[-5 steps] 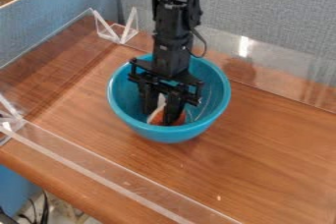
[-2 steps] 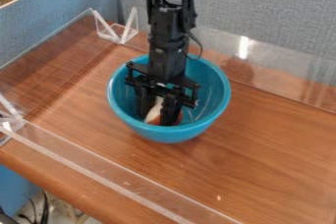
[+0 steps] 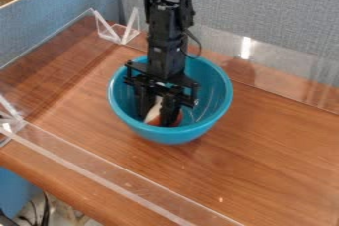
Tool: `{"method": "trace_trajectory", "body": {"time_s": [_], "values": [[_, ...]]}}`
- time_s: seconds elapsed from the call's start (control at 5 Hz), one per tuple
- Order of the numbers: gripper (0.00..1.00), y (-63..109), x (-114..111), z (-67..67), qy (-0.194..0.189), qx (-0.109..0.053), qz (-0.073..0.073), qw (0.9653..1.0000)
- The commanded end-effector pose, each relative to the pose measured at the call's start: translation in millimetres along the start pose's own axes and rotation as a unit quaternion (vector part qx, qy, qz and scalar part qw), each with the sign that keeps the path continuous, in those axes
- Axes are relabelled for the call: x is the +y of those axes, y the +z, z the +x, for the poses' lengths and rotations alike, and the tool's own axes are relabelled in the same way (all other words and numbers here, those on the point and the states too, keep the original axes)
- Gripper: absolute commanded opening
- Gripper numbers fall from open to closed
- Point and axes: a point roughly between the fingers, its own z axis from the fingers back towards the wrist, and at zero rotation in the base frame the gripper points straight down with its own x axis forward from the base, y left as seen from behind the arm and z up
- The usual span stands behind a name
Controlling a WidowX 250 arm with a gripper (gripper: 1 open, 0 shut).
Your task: Remove the mushroom from inside the blue bowl and put it on the table
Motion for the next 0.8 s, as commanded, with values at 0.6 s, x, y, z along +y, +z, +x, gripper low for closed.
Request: {"method": "trace_trajectory", "body": {"time_s": [0.6], "values": [[0.0, 30.2, 1.4, -2.7, 0.002, -0.048, -0.008, 0.9988]]}}
